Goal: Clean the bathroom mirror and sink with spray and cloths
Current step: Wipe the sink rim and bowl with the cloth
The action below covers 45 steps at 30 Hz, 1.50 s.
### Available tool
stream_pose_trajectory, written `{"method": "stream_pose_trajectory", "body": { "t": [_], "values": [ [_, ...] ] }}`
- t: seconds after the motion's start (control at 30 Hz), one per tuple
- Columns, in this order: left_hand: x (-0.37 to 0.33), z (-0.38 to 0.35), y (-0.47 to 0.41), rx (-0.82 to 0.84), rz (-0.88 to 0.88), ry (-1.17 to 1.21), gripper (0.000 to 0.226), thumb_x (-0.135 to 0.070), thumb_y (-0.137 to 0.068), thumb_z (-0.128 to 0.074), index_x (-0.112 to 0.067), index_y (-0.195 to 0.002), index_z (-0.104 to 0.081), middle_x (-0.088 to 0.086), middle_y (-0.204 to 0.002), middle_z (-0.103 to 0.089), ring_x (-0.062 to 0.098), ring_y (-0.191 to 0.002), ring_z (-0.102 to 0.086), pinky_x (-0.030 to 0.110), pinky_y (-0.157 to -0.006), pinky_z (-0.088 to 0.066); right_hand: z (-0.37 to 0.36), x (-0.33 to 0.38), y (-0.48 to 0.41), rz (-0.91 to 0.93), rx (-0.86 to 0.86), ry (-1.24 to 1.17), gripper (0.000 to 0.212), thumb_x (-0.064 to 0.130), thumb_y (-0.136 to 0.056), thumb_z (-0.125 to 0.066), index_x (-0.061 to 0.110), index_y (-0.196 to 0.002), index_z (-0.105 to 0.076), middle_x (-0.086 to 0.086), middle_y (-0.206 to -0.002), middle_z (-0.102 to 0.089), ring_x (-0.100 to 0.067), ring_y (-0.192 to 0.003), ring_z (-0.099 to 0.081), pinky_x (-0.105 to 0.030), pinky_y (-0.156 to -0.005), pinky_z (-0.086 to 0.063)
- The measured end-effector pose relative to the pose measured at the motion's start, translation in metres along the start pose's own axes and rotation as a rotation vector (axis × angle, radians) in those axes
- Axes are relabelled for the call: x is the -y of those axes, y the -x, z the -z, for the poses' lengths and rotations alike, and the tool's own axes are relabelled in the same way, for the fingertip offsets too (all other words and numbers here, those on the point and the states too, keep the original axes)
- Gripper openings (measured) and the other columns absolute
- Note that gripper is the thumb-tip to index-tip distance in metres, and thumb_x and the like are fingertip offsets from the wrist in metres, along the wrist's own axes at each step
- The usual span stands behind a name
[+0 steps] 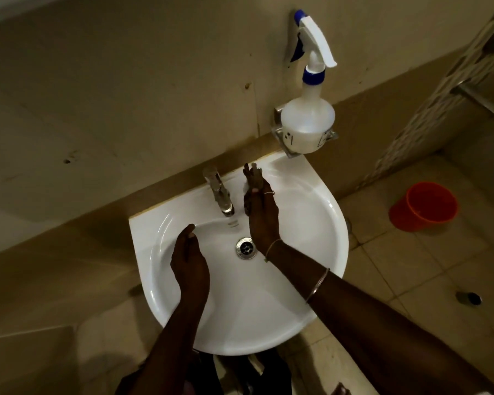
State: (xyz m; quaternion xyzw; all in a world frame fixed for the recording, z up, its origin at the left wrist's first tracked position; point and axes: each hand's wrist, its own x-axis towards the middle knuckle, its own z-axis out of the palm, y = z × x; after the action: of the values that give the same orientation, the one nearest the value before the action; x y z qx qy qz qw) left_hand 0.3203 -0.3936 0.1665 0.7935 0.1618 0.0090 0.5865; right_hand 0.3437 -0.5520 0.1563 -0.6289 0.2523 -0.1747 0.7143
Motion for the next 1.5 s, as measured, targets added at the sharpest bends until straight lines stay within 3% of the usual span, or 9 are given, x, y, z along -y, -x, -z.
{"method": "stream_pose_trajectory", "body": {
  "t": [0.07,0.23,0.53,0.7,0.83,0.97,1.1,1.33,1.5],
  "values": [
    [-0.006,-0.001,-0.004,-0.008,-0.010,0.014,0.030,-0.018,-0.110,-0.046,-0.026,-0.130,-0.067,-0.013,-0.128,-0.063,0.005,-0.123,-0.054,0.023,-0.110,-0.035,-0.014,0.011,0.000,-0.116,0.010,-0.148,0.028,0.018,-0.111,-0.039,0.008,-0.129,-0.058,0.010,-0.077,-0.056,0.000,-0.066,-0.051,-0.020,-0.065,-0.042],
    [-0.009,0.004,-0.015,-0.025,-0.059,-0.013,0.032,-0.022,-0.110,-0.046,-0.021,-0.134,-0.067,-0.014,-0.132,-0.061,-0.001,-0.121,-0.052,0.005,-0.099,-0.031,-0.036,0.025,-0.015,-0.268,0.190,-0.342,0.030,0.013,-0.108,-0.039,0.020,-0.129,-0.060,-0.003,-0.120,-0.067,-0.015,-0.109,-0.064,-0.022,-0.092,-0.051],
    [0.000,0.015,-0.019,-0.016,-0.039,0.058,0.030,-0.021,-0.109,-0.049,-0.019,-0.131,-0.069,-0.010,-0.130,-0.067,-0.018,-0.113,-0.056,0.007,-0.101,-0.038,-0.039,0.064,-0.062,-0.498,0.321,-0.354,0.027,0.015,-0.103,-0.046,0.014,-0.085,-0.066,0.003,-0.070,-0.073,-0.014,-0.073,-0.067,-0.023,-0.070,-0.051],
    [-0.005,0.010,-0.017,-0.013,-0.047,0.061,0.030,-0.020,-0.109,-0.049,-0.015,-0.131,-0.069,-0.007,-0.131,-0.068,-0.021,-0.110,-0.056,-0.003,-0.095,-0.038,-0.040,0.063,-0.054,-0.484,0.323,-0.354,0.025,0.025,-0.106,-0.047,0.019,-0.097,-0.069,0.002,-0.084,-0.074,-0.015,-0.083,-0.066,-0.026,-0.075,-0.049],
    [-0.009,0.007,-0.013,-0.009,-0.028,0.065,0.031,-0.023,-0.109,-0.048,-0.019,-0.132,-0.068,-0.011,-0.128,-0.066,-0.028,-0.105,-0.053,-0.008,-0.088,-0.034,-0.035,0.038,-0.026,-0.423,0.284,-0.330,0.027,0.036,-0.108,-0.044,0.028,-0.126,-0.063,-0.002,-0.126,-0.068,-0.022,-0.118,-0.063,-0.035,-0.097,-0.050],
    [-0.012,0.004,-0.006,-0.008,-0.020,0.061,0.032,-0.023,-0.110,-0.047,-0.021,-0.133,-0.068,-0.012,-0.130,-0.065,-0.022,-0.108,-0.054,-0.007,-0.089,-0.033,-0.024,0.026,-0.002,-0.392,0.204,-0.325,0.026,0.028,-0.108,-0.044,0.032,-0.107,-0.069,0.000,-0.112,-0.072,-0.027,-0.115,-0.064,-0.051,-0.112,-0.045],
    [-0.012,0.000,0.006,-0.004,0.012,0.074,0.032,-0.023,-0.110,-0.045,-0.023,-0.134,-0.067,-0.015,-0.130,-0.063,-0.021,-0.107,-0.053,-0.006,-0.086,-0.035,-0.011,0.023,0.020,-0.455,0.135,-0.545,0.027,0.017,-0.107,-0.046,0.027,-0.108,-0.071,0.005,-0.104,-0.076,-0.019,-0.106,-0.067,-0.039,-0.101,-0.052],
    [-0.010,-0.002,0.015,0.190,0.111,0.077,0.033,-0.026,-0.108,-0.050,-0.024,-0.138,-0.063,-0.009,-0.137,-0.065,0.007,-0.125,-0.058,0.026,-0.111,-0.042,-0.009,0.006,0.060,-0.561,-0.043,-0.820,0.034,0.021,-0.108,-0.043,0.011,-0.135,-0.061,-0.009,-0.122,-0.071,-0.023,-0.108,-0.070,-0.033,-0.088,-0.058],
    [-0.010,0.002,0.011,0.320,0.400,0.235,0.038,-0.043,-0.098,-0.065,-0.018,-0.125,-0.071,0.002,-0.117,-0.077,0.021,-0.111,-0.072,0.043,-0.105,-0.054,-0.022,-0.010,0.087,-0.849,0.012,-1.069,0.047,0.024,-0.105,-0.037,0.000,-0.141,-0.057,-0.023,-0.138,-0.061,-0.036,-0.120,-0.063,-0.044,-0.097,-0.057]
  ]
}}
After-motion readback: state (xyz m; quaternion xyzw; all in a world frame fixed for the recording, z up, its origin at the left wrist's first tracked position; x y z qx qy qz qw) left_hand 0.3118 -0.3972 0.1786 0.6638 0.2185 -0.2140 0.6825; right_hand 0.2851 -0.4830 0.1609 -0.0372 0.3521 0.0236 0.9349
